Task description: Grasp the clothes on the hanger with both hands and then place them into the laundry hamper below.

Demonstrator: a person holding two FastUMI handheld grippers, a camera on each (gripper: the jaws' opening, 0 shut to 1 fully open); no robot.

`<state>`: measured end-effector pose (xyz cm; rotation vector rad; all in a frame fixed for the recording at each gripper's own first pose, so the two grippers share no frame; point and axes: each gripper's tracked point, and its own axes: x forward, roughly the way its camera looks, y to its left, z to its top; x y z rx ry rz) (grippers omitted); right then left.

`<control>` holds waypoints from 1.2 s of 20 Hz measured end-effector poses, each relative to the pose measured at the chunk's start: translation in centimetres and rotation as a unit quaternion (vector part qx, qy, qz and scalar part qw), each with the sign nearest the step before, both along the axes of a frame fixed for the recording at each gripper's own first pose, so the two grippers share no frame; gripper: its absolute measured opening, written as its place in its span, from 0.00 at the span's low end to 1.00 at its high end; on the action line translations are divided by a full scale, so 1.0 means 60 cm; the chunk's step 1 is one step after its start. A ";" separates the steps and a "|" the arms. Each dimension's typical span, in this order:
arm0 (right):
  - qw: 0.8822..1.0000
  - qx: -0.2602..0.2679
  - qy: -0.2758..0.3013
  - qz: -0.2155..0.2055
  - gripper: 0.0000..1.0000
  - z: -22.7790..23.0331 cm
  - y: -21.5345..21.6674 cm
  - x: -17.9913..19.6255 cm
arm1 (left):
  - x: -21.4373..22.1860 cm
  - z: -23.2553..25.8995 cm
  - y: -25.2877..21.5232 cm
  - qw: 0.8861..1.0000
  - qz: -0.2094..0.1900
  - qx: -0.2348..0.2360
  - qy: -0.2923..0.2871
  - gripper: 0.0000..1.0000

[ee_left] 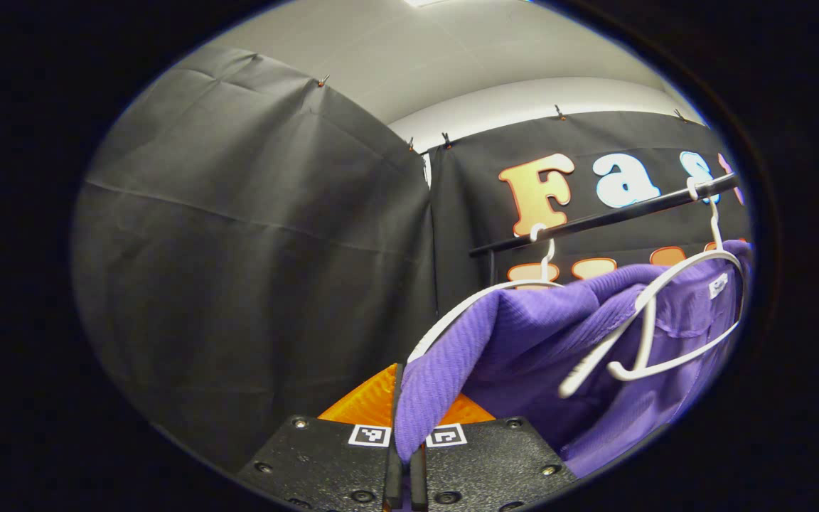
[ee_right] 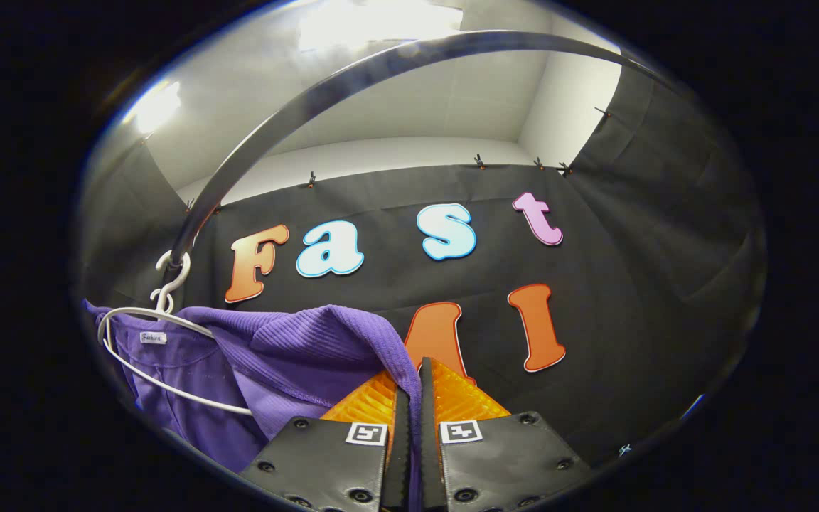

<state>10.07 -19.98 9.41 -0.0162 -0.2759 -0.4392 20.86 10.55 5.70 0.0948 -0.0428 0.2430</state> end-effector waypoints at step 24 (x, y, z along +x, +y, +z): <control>0.993 -0.086 0.033 -0.075 0.14 -0.046 -0.102 -0.017 | -0.068 -0.230 -0.065 0.990 -0.074 0.002 0.120 0.05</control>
